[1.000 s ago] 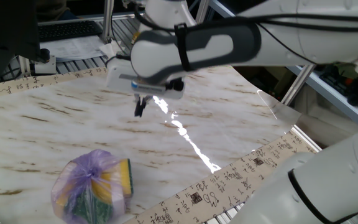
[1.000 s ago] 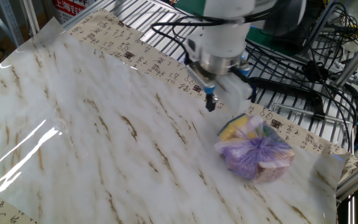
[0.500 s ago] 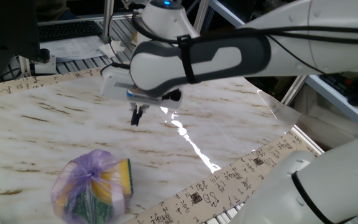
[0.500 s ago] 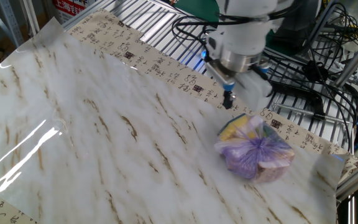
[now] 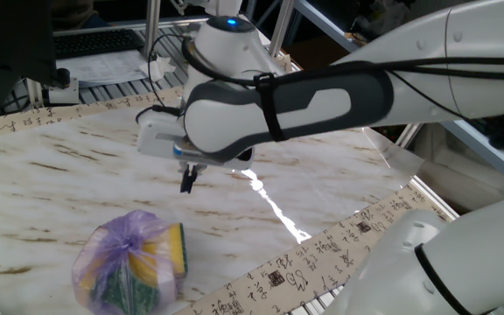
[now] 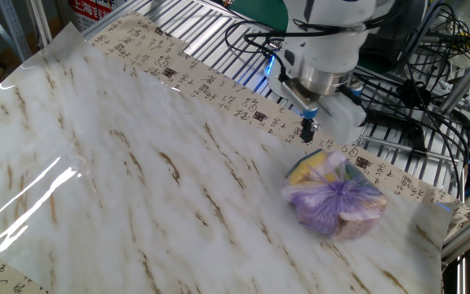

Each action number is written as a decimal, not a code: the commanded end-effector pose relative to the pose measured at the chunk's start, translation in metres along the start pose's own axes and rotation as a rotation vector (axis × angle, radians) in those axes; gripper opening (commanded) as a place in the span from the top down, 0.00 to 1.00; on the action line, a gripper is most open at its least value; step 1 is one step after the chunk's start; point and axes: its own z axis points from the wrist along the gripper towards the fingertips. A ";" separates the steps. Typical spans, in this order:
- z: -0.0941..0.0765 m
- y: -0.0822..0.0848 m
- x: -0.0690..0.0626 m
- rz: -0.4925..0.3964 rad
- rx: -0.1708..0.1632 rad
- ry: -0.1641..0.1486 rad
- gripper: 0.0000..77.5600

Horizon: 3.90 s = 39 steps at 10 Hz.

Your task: Pick up a bag of things

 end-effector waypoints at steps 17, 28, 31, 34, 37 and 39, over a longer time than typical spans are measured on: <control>0.030 0.023 0.044 0.059 -0.020 -0.029 1.00; 0.031 0.023 0.043 -0.146 -0.017 -0.022 1.00; 0.031 0.023 0.043 -0.182 -0.021 -0.015 1.00; 0.031 0.025 0.045 -0.162 -0.026 -0.014 1.00; 0.037 0.034 0.047 -0.158 -0.027 -0.015 1.00; 0.042 0.041 0.049 -0.159 -0.028 -0.021 1.00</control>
